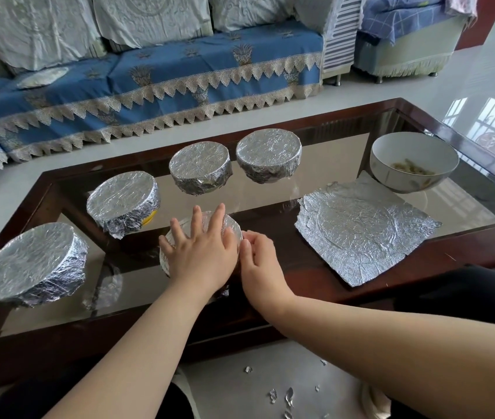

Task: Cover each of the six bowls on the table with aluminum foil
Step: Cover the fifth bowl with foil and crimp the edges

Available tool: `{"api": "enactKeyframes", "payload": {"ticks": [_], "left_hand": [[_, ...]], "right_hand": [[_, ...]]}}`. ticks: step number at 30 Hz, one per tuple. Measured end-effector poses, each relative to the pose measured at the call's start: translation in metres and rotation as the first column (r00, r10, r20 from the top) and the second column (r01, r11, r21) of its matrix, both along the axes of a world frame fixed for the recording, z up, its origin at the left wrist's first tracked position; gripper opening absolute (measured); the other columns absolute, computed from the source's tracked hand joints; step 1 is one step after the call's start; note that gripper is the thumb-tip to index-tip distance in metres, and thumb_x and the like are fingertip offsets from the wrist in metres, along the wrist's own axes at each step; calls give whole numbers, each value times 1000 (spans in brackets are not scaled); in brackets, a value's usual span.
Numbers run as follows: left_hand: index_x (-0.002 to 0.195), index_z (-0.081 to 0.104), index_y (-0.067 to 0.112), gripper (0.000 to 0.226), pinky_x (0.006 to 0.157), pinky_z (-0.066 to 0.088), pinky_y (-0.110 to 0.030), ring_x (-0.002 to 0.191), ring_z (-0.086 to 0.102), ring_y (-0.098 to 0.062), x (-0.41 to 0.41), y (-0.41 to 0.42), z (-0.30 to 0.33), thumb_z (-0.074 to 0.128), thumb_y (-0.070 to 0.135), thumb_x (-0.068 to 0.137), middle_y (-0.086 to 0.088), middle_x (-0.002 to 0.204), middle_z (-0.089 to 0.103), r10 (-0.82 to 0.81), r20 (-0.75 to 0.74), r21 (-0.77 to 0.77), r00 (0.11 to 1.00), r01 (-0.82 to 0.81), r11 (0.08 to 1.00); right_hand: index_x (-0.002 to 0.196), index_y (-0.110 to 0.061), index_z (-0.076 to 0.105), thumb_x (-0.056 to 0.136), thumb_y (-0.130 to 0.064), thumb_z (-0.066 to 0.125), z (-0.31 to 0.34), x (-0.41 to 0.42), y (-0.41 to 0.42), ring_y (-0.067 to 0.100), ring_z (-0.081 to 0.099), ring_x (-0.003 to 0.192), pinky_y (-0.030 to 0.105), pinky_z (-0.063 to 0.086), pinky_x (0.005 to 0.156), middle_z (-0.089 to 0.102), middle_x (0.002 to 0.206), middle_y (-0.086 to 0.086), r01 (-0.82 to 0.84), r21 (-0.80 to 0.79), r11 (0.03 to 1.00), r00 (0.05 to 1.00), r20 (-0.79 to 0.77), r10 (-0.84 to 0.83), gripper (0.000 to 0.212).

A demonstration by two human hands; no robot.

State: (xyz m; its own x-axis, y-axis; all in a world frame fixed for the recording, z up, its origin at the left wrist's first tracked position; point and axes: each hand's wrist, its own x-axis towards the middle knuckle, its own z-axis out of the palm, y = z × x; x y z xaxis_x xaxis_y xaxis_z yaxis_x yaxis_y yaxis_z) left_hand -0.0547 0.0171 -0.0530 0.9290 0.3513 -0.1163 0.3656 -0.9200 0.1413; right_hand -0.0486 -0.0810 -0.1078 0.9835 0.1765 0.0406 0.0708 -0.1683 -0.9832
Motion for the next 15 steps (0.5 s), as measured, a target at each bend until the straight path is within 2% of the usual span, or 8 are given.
{"api": "enactKeyframes", "payload": {"ticks": [2, 4, 7, 11, 15], "left_hand": [[154, 2, 50, 53, 118, 2, -61, 151, -5, -41, 1, 5, 6, 13, 54, 102, 2, 167, -5, -27, -63, 12, 998, 28, 1000], [153, 2, 53, 53, 118, 9, -59, 151, 1, -39, -1, 12, 12, 9, 59, 101, 4, 167, -4, -64, -105, 53, 992, 70, 996], [153, 0, 54, 55, 115, 16, -56, 149, 8, -36, -5, 20, 13, 7, 63, 99, 4, 167, 0, -107, -107, 129, 989, 120, 984], [157, 1, 44, 61, 121, 3, -55, 152, -3, -33, -7, 18, 1, 10, 62, 99, -7, 167, 1, -141, -34, 123, 989, 144, 982], [157, 5, 41, 60, 122, 0, -52, 153, -2, -32, -8, 22, -4, 12, 58, 100, -11, 166, 3, -150, 25, 96, 988, 147, 984]], "right_hand": [[116, -10, 57, 102, -20, 38, -1, 0, -2, -12, 37, 110, 4, 26, 99, 50, 124, 2, 11, -25, 1000, 999, 36, -10, 25], [119, -12, 56, 103, -17, 37, -2, 2, -3, -9, 36, 110, 2, 24, 95, 49, 120, -5, 12, -51, 999, 998, 57, -9, 25], [121, -13, 56, 103, -19, 36, -1, 0, 1, 4, 37, 116, 13, 28, 100, 51, 118, -7, 18, -74, 997, 997, 78, -12, 28], [113, -11, 59, 104, -21, 34, 2, 0, 4, 13, 42, 112, 26, 34, 100, 55, 111, -5, 46, -93, 995, 998, 38, -42, 28], [91, 8, 57, 103, -21, 36, 12, -1, 5, 26, 47, 95, 45, 40, 90, 59, 95, 18, 77, -85, 993, 997, 17, -75, 38]]}}
